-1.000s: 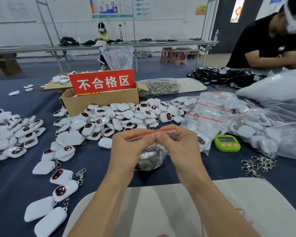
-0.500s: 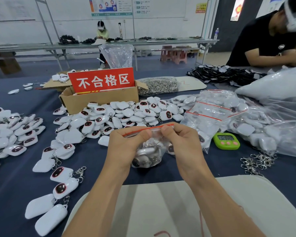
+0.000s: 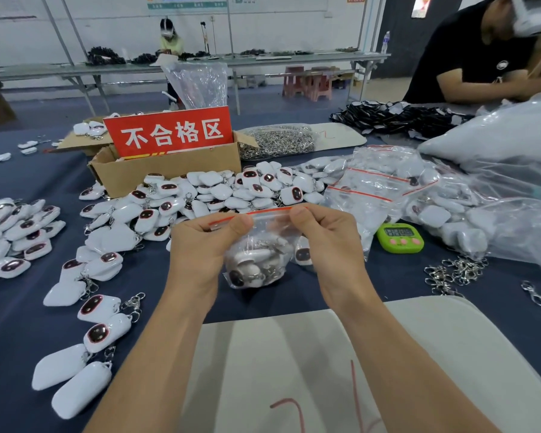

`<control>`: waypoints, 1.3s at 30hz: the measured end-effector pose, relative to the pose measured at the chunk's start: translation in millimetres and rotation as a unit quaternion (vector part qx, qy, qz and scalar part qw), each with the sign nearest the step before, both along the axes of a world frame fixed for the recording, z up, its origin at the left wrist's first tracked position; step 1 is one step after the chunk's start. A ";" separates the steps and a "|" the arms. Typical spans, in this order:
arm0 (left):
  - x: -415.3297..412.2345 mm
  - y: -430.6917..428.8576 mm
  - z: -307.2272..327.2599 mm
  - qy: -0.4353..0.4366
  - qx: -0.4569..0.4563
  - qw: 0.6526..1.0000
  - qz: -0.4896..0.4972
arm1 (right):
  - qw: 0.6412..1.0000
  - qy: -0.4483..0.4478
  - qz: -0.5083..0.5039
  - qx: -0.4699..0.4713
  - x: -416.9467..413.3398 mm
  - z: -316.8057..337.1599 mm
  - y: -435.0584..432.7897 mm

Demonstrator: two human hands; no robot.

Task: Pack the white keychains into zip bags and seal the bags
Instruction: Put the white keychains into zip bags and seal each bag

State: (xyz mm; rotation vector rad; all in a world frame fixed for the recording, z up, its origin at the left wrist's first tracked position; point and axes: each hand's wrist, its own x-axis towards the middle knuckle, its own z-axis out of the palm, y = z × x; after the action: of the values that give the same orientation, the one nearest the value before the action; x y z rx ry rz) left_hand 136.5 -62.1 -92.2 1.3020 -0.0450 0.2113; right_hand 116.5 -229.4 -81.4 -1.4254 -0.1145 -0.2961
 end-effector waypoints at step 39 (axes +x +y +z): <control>5.1 2.7 -3.2 0.027 0.037 0.998 0.036 | 0.993 0.100 -0.048 0.045 -0.8 -3.5 -2.1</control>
State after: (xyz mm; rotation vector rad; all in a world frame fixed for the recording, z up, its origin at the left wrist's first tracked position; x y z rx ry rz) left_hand 141.6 -59.4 -95.3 1.3833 0.0403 0.2380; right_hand 115.7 -231.5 -84.9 -1.3649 0.1301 -0.2317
